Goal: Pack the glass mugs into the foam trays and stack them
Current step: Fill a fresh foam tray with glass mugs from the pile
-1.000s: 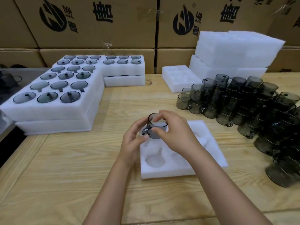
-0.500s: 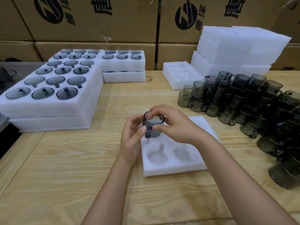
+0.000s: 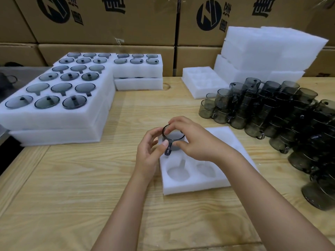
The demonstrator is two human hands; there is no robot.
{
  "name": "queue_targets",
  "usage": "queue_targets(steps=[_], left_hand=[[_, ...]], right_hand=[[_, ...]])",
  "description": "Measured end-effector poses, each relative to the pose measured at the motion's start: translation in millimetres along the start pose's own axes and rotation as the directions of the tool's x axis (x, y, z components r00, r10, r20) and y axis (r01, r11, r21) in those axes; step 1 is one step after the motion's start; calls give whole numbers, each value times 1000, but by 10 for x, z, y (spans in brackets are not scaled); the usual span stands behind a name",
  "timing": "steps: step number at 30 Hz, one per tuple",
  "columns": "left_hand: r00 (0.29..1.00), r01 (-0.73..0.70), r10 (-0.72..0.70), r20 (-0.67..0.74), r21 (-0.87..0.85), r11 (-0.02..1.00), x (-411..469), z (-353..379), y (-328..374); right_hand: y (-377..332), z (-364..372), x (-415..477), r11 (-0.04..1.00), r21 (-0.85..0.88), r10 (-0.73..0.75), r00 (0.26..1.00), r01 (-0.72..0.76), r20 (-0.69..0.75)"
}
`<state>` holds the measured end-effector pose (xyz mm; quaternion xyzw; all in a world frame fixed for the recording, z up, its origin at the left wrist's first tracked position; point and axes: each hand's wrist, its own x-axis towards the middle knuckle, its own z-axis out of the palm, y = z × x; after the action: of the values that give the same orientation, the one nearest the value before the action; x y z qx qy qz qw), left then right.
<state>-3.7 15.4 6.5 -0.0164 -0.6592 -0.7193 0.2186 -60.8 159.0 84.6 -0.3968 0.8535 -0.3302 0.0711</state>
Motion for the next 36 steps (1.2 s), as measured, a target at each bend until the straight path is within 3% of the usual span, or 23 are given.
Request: queue_targets(steps=[5,9,12,15,18,20,26,28,31,36], left_hand=[[1000,-4,4,-4,39,999,4,17,-24],[1000,-17,18,-25,48,999,-6,29,-20],[995,-73,79,-60,101,992,-6,67,43],[994,-90,104,-42,250,964,28,112,112],[992,-3,-39,117,335,942,55,176,158],[973,38,-143,179,491,871,63,188,138],[944,171,-313,101,661,731,57,107,91],[949,211,-309,66,596,775,52,127,98],[950,304,-311,15,169,937,78,186,120],[941,338,-338,11,-41,940,149,186,101]], right_hand=[[49,-17,20,999,27,27,999,-28,34],[22,-6,169,972,215,120,989,-98,-91],[-8,151,343,995,12,100,993,-99,-56],[6,263,410,978,-86,191,982,-189,12],[69,282,421,941,-282,216,974,-187,74],[106,300,392,906,-372,265,956,-203,124],[123,435,404,754,-616,366,925,-228,106],[104,473,426,719,-655,386,918,-233,97],[58,510,426,717,-650,396,915,-252,81],[71,543,400,804,-521,352,935,-287,28]])
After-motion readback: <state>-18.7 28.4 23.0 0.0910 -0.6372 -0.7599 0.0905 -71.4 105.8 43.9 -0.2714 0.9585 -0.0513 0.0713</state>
